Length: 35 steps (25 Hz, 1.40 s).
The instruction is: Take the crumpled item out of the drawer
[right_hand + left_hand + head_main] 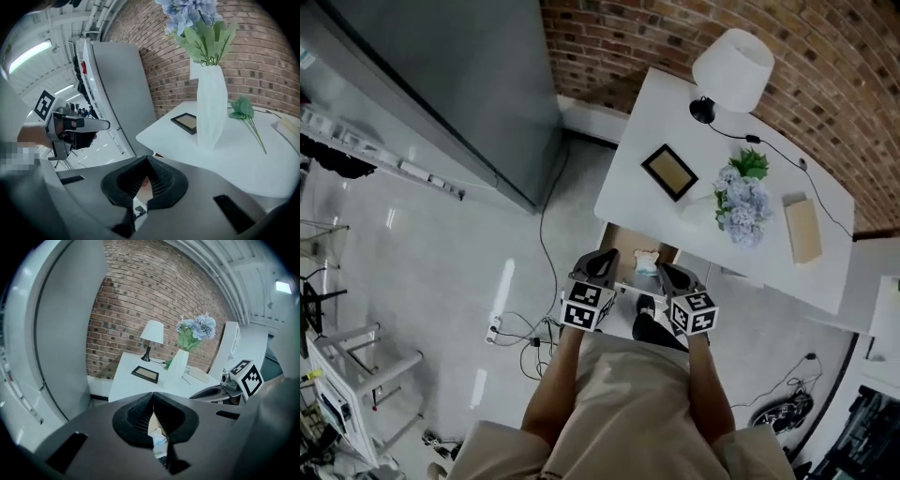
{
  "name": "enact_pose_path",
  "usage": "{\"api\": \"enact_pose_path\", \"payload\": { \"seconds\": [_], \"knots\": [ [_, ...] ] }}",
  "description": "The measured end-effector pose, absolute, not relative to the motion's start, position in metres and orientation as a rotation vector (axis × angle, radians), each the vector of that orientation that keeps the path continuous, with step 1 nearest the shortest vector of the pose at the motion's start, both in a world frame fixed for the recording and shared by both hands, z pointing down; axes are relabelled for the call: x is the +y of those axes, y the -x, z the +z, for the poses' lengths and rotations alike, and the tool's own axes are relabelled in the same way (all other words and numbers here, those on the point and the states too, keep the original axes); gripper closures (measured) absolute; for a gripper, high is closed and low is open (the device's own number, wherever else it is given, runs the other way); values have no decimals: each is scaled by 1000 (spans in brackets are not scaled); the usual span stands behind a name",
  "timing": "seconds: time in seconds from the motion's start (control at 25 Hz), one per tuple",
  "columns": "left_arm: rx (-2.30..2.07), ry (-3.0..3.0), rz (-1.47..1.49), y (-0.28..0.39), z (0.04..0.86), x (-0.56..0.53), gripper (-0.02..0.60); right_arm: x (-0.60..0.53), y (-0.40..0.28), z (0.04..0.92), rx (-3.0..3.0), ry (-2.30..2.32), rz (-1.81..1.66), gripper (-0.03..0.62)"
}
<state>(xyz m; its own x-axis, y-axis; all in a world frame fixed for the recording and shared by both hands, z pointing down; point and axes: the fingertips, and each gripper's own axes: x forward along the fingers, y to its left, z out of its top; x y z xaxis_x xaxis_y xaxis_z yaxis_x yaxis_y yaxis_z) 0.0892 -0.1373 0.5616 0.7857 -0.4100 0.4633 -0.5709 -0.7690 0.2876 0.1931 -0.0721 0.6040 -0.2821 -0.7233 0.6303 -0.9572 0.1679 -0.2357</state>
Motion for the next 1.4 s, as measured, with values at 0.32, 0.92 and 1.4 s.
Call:
{"api": "enact_pose_path", "payload": {
  "seconds": [0.32, 0.92, 1.4],
  "knots": [
    [-1031, -2378, 535, -70, 583, -95, 565, -68, -206, 648, -2156, -1274, 853, 569],
    [-1179, -2267, 539, -99, 633, -12, 565, -52, -212, 777, -2045, -852, 710, 568],
    [-1174, -2240, 498, -101, 669, 0, 565, -63, -202, 877, -1871, -678, 573, 467]
  ]
}}
